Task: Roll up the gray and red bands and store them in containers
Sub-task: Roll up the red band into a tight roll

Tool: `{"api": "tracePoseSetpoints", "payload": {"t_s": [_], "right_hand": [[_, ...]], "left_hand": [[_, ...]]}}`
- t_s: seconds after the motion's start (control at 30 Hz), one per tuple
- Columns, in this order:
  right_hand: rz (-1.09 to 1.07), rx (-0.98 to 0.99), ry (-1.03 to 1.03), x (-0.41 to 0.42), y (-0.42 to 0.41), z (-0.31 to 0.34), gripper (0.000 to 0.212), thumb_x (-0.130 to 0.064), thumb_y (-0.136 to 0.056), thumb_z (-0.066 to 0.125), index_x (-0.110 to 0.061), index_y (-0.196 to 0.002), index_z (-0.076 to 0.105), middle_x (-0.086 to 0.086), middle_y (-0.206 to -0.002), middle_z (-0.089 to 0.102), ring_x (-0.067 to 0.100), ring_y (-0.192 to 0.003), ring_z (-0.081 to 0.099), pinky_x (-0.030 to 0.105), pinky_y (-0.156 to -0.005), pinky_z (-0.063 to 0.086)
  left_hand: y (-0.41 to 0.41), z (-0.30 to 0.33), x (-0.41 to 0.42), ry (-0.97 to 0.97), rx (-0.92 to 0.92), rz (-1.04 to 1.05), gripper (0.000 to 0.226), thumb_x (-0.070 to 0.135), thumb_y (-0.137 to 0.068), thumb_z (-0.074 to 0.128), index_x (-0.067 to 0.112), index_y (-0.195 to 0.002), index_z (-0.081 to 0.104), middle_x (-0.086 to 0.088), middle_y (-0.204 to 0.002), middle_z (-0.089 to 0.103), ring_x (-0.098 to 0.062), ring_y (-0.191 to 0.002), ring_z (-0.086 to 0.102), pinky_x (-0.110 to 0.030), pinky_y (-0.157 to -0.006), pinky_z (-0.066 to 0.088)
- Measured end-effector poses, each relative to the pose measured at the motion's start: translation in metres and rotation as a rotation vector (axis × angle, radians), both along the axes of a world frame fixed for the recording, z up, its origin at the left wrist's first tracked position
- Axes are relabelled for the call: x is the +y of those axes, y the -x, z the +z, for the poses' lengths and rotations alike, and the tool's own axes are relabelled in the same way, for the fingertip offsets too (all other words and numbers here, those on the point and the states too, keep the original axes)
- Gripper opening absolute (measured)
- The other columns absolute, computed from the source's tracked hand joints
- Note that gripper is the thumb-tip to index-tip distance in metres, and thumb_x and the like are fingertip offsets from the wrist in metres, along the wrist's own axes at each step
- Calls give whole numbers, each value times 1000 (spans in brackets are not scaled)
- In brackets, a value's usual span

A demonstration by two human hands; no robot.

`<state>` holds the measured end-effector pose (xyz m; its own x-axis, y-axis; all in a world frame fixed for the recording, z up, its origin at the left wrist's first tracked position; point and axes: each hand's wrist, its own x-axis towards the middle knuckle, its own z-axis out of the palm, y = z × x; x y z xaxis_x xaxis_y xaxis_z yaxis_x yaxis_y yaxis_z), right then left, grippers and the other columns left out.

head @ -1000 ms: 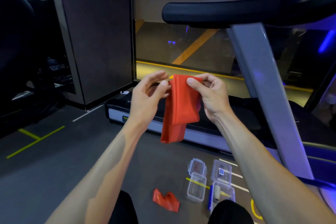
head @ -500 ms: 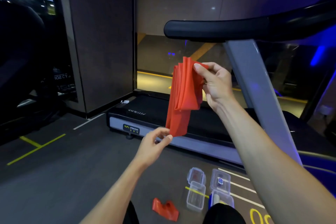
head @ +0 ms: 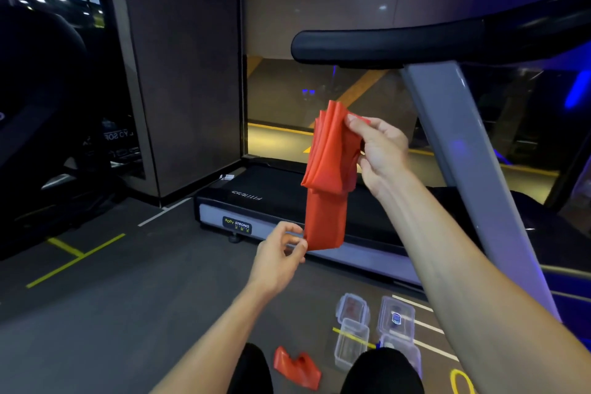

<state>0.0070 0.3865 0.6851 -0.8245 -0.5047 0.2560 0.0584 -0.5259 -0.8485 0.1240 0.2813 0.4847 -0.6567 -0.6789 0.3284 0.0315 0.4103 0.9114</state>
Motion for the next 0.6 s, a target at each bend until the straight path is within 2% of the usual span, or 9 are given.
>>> {"api": "tracePoseSetpoints", "payload": {"t_s": [0.07, 0.17, 0.23, 0.3, 0.37, 0.47, 0.6], "right_hand": [[-9, 24, -28, -8, 10, -6, 8, -5, -90, 76, -7, -93, 69, 5, -82, 76, 6, -63, 71, 19, -51, 52], [-4, 54, -53, -27, 28, -23, 9, -3, -89, 76, -8, -88, 68, 8, -84, 76, 9, -66, 71, 21, -56, 53], [-6, 72, -69, -44, 41, -39, 14, -2, -87, 78, -9, -82, 67, 9, -82, 75, 13, -69, 71, 26, -63, 55], [-1, 78, -87, -62, 56, -58, 16, -2, -85, 79, -11, -80, 67, 10, -80, 75, 16, -71, 71, 30, -67, 56], [9, 73, -109, -81, 73, -81, 18, -2, -86, 79, -11, -79, 66, 7, -73, 73, 15, -66, 70, 27, -63, 55], [15, 57, -149, -112, 100, -119, 17, 0, -88, 76, -10, -79, 65, 0, -63, 70, 9, -59, 67, 21, -57, 52], [39, 63, -239, -154, 146, -190, 13, -2, -87, 77, -8, -83, 66, -1, -63, 69, 8, -60, 65, 21, -58, 51]], "left_hand": [[2, -1, -11, 24, 3, -5, 23, 15, -93, 69, 30, -106, 57, 7, -94, 74, -23, -74, 71, -27, -62, 53], [12, -2, -35, 12, -14, -8, 37, 26, -86, 78, 34, -116, 56, 9, -92, 70, -20, -68, 65, -34, -63, 54], [24, 2, -50, -28, -40, -72, 55, 33, -85, 81, 33, -130, 51, 5, -85, 68, -14, -65, 61, -31, -63, 50], [42, 6, -64, -93, -88, -145, 61, 31, -87, 80, 31, -137, 45, -3, -78, 67, -11, -57, 58, -23, -60, 46], [64, 2, -81, -160, -112, -182, 50, 24, -92, 75, 20, -135, 50, -6, -70, 67, -13, -47, 51, -21, -49, 41], [99, -29, -113, -244, -145, -189, 22, 12, -97, 66, 4, -117, 61, -6, -63, 67, -21, -43, 43, -23, -41, 34], [138, -93, -155, -368, -228, -146, 13, 7, -100, 58, -2, -109, 60, -8, -69, 72, -18, -42, 49, -21, -39, 38]]}}
